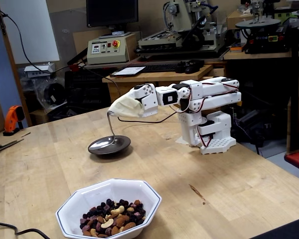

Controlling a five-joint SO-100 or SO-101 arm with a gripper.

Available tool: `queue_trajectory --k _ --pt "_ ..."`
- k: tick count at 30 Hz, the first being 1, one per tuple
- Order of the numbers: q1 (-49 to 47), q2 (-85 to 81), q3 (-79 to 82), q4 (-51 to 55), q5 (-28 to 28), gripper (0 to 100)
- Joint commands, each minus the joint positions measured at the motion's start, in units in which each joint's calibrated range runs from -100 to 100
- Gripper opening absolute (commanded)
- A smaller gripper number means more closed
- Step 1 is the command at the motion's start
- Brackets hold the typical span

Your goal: Use spoon to transfer food from the white bowl to brown plate

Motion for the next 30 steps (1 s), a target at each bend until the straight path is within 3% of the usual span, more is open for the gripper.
queue_trajectory --k 1,30 --pt "0.2 -0.3 0.3 -1.3 0.0 4" --pt "0.2 -1.0 0.3 -1.5 0.0 4"
